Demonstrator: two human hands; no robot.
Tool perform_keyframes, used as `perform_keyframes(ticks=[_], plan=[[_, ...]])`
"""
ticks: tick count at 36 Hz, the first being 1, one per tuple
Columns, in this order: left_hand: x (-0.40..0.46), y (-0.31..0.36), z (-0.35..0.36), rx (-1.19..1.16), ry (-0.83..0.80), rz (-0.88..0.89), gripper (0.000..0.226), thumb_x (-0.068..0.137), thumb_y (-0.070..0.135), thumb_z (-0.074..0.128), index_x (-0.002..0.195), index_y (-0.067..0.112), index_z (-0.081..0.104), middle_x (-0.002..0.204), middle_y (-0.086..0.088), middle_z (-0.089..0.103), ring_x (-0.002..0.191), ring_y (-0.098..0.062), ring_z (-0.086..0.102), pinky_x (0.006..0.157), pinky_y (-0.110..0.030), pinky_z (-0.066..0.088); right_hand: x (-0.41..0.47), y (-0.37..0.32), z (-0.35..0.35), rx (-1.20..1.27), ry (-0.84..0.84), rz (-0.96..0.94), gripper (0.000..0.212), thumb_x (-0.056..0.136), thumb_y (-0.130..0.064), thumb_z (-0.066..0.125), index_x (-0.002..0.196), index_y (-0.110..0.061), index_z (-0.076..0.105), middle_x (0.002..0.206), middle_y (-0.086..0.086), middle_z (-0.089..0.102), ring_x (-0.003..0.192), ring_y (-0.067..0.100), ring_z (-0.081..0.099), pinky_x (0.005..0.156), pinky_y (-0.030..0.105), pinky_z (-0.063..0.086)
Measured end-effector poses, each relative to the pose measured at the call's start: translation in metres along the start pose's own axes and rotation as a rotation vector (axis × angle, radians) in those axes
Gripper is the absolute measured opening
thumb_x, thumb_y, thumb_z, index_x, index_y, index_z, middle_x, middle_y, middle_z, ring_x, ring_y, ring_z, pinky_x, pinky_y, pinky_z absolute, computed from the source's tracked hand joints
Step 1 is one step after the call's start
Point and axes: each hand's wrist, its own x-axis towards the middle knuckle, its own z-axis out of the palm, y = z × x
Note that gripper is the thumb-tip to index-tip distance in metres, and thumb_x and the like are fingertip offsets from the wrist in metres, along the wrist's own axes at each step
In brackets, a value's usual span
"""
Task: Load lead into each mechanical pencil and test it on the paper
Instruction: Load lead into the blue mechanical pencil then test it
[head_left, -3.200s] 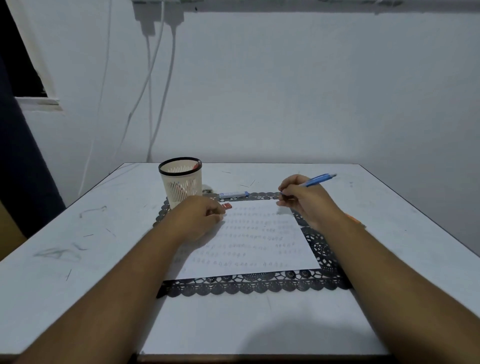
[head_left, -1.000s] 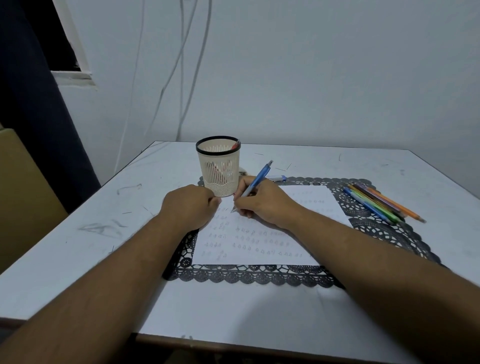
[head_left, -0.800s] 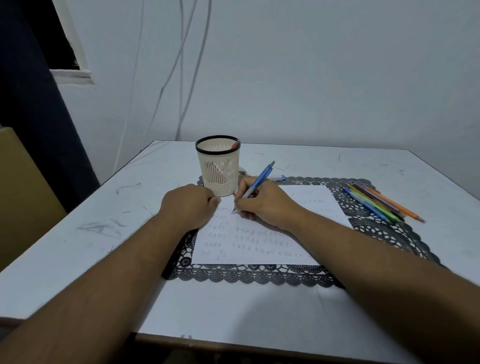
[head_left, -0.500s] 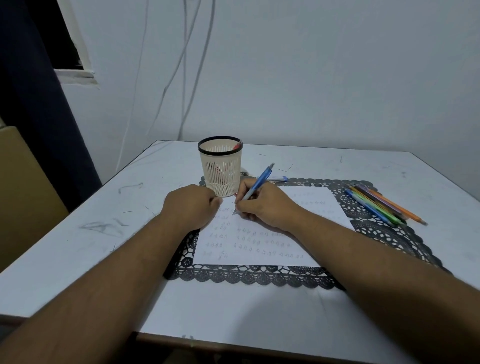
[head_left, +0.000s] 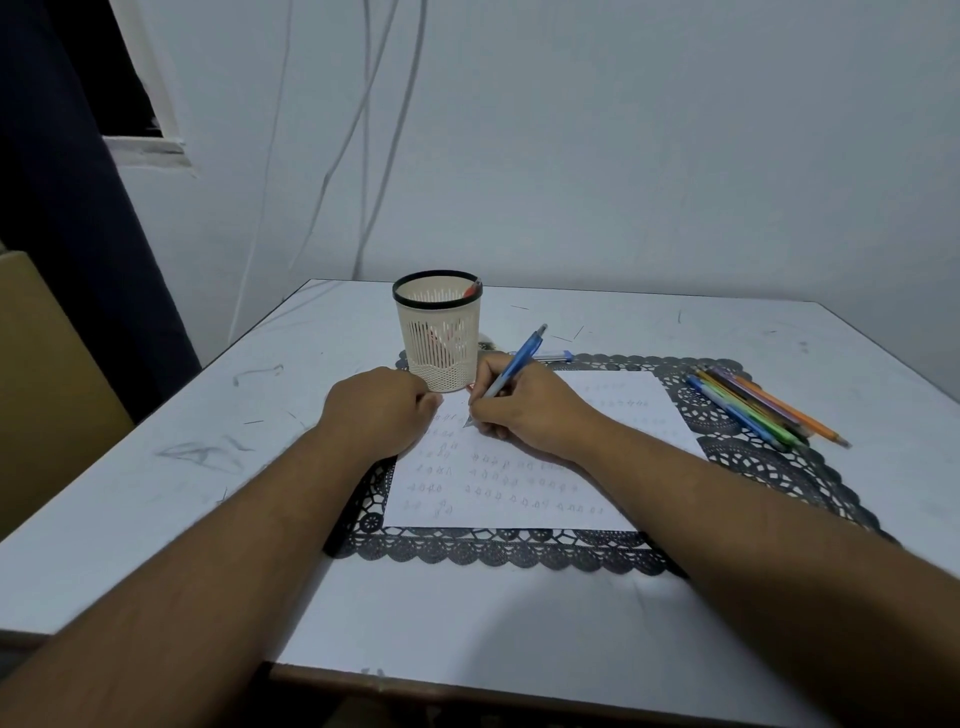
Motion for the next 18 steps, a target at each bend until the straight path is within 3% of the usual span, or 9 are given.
perform_keyframes(ticks=[18], plan=[[-0.0028, 0.0023, -0.0036, -0.012, -0.022, -0.013, 0.043, 0.105, 0.049, 0.037, 0.069, 0.028, 0.045, 0.075, 0.007, 0.057, 0.075, -0.018, 0.059, 0.071, -0.034, 0.052, -0.0051, 0.0024, -0.0033, 0.026, -0.045, 0.010, 0.019, 0.090, 0.008, 0.069, 0.080, -0.006, 0.063, 0.074, 0.009, 0.061, 0.063, 0.013, 0.061, 0.064, 0.026, 0.055]])
